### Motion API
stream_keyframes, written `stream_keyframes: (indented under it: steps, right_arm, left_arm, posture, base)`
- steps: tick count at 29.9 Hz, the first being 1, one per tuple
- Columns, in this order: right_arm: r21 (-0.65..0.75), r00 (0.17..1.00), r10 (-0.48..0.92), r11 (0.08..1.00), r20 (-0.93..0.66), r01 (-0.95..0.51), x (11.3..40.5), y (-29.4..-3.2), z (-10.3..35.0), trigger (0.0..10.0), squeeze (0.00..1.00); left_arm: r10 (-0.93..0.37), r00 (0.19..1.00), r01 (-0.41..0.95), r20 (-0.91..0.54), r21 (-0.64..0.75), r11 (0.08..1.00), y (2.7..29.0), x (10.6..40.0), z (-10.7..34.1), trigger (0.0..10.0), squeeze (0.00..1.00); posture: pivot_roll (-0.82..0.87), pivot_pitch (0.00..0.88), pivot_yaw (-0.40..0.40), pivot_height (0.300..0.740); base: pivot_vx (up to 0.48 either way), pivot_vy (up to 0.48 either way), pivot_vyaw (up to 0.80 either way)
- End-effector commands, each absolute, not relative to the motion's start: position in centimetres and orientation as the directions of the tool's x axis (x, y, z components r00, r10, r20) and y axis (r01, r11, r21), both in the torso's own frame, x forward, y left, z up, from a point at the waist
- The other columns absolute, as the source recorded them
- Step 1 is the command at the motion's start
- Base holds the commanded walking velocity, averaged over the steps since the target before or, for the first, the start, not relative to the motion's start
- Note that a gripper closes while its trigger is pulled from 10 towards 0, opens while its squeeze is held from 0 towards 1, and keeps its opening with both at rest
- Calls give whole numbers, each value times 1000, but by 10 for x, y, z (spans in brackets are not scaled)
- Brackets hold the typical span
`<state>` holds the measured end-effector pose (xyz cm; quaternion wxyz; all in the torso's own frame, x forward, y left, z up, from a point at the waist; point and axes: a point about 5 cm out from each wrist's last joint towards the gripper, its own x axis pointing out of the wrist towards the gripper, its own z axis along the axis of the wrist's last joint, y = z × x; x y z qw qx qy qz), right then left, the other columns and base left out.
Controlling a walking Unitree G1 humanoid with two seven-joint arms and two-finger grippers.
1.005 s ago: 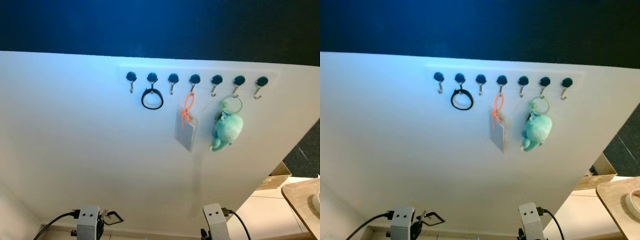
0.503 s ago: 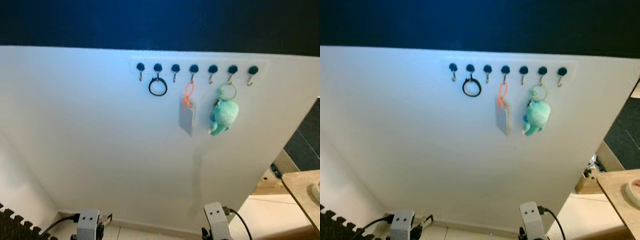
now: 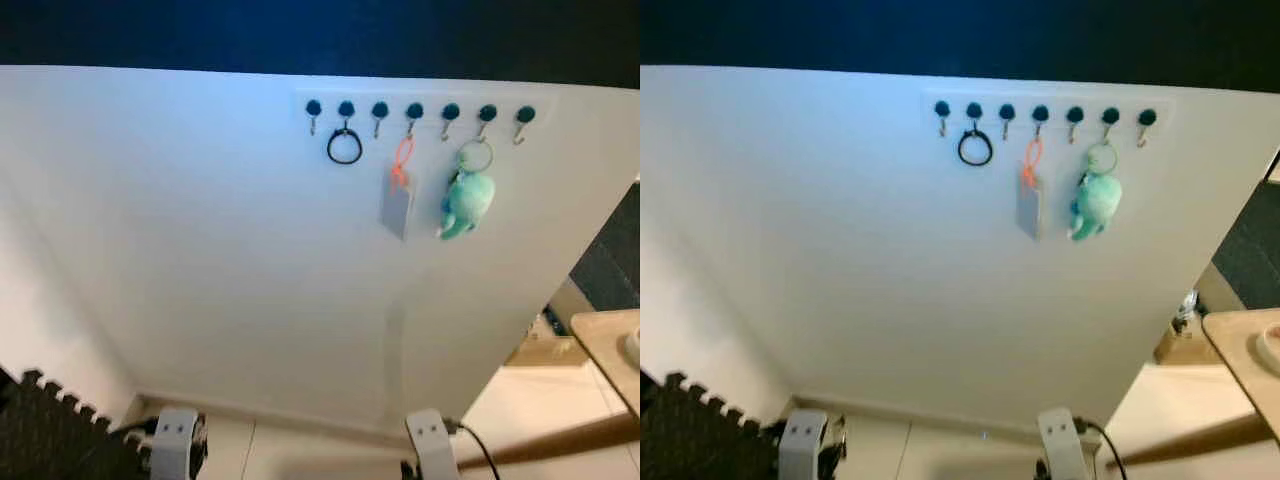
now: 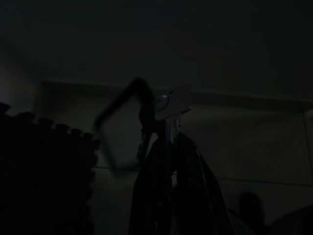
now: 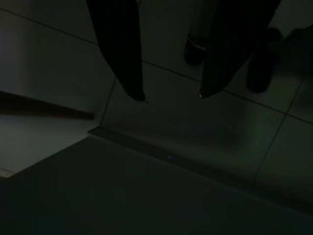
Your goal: Hang keys on a hook
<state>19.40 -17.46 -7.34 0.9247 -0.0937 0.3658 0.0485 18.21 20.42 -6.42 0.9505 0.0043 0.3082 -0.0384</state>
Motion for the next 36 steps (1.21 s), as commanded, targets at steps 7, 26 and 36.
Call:
stream_keyframes:
  steps: [7, 26, 36]
  right_arm:
    - [-131, 721, 12, 981, -693, -143, 191, -174, -75, 10000, 0]
    - [-130, 723, 13, 981, -691, -143, 192, -173, -75, 10000, 0]
    - [-130, 724, 14, 981, -690, -143, 192, -173, -75, 10000, 0]
  left_arm:
    - [-107, 779, 154, -618, 23, 988, 204, 180, -66, 10000, 0]
    - [-111, 784, 170, -611, 38, 985, 202, 183, -65, 10000, 0]
    - [-142, 791, 207, -595, 43, 977, 201, 184, -63, 10000, 0]
  posture:
    - [55, 17, 1, 740]
    - [56, 19, 2, 740]
    - [57, 19, 4, 740]
  base:
    - [0, 0, 0]
    - [0, 208, 0]
    - [0, -45, 0]
